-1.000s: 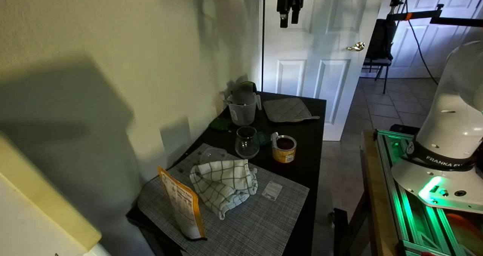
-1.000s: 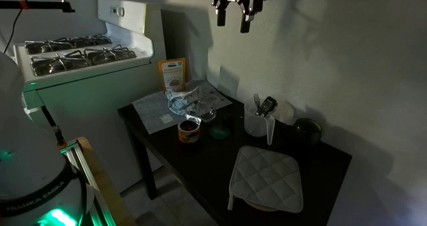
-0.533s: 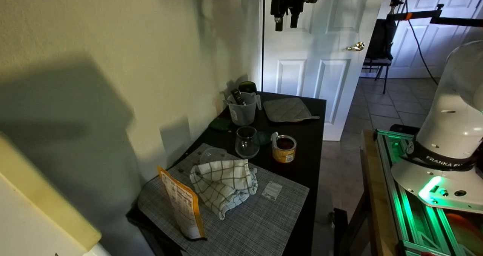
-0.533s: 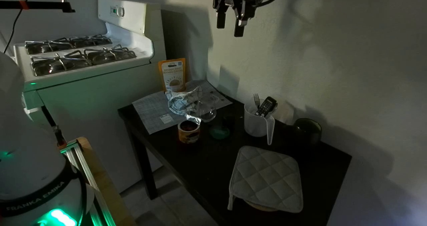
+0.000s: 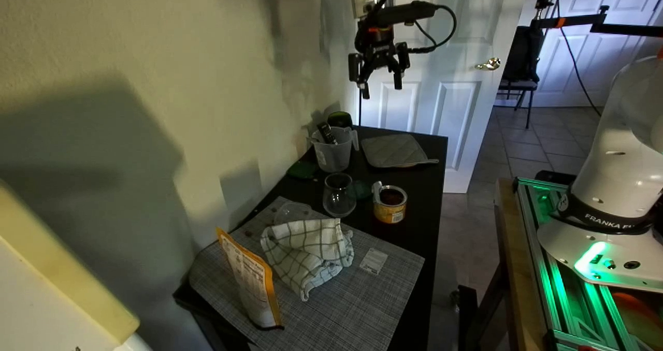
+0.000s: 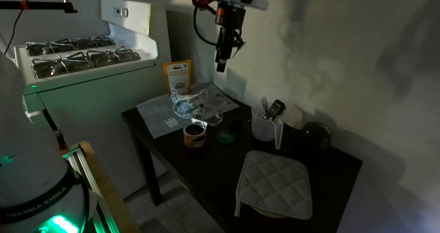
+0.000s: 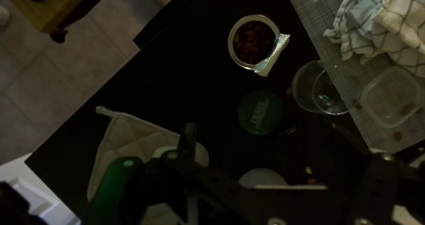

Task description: Put the black object in the jar

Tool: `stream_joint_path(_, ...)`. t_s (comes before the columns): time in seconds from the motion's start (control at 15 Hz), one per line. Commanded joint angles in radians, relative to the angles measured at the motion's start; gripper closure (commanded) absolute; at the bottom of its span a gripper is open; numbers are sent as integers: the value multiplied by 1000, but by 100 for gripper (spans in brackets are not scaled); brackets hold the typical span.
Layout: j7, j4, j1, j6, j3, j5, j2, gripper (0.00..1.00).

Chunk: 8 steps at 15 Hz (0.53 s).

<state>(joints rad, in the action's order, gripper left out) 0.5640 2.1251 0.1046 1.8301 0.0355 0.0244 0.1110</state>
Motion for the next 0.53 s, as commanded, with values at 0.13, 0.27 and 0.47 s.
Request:
stream_joint_path(0.13,32,49,-8,48,21,37,-81,0)
stream_joint_path(0.27,-16,51,0,48,44,78,-130,0)
stream_joint_path(0.47,-31,45,4,48,51,86,-141,0)
